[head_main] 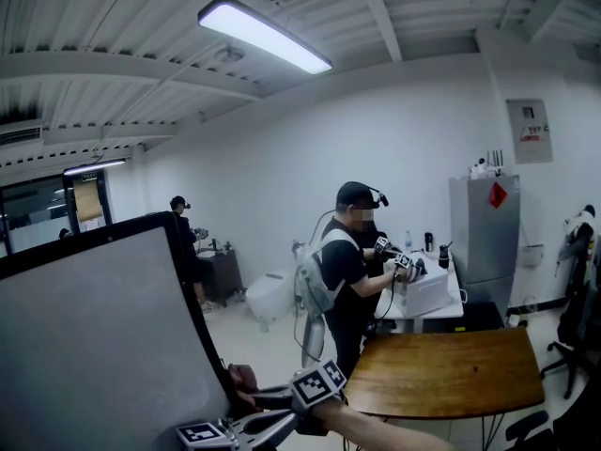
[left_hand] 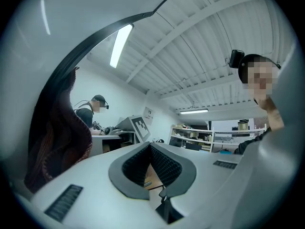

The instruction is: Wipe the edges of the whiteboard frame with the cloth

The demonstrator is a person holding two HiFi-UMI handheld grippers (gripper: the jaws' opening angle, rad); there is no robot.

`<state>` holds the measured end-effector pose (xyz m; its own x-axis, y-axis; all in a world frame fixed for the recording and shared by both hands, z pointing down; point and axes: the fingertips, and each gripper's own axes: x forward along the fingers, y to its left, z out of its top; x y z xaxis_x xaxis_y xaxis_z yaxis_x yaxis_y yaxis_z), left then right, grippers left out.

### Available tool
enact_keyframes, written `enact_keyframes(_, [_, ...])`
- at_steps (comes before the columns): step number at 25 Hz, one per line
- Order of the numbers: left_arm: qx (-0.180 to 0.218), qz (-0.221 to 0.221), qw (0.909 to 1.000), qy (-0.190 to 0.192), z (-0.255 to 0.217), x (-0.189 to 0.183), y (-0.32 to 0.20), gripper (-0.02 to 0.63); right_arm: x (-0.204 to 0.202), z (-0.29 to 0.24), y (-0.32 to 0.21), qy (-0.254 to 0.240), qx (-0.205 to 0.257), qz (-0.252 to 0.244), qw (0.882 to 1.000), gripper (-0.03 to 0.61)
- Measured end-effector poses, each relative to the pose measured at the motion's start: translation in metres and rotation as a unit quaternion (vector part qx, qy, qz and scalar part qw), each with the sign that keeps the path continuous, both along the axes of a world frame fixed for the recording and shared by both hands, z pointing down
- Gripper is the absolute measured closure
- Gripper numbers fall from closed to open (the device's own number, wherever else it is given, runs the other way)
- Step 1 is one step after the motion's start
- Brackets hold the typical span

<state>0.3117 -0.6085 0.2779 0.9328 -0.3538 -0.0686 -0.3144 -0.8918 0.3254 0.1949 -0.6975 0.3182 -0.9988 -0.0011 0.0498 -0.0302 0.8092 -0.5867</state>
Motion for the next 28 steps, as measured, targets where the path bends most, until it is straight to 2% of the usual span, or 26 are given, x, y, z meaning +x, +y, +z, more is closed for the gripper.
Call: enact_keyframes(28, [-0.047, -0.005, 0.9989, -0.005, 0.041, -0.011, -0.015, 0.624, -0.001, 0.079, -0.005, -0.015, -0.06, 0.043, 0.997, 0.508])
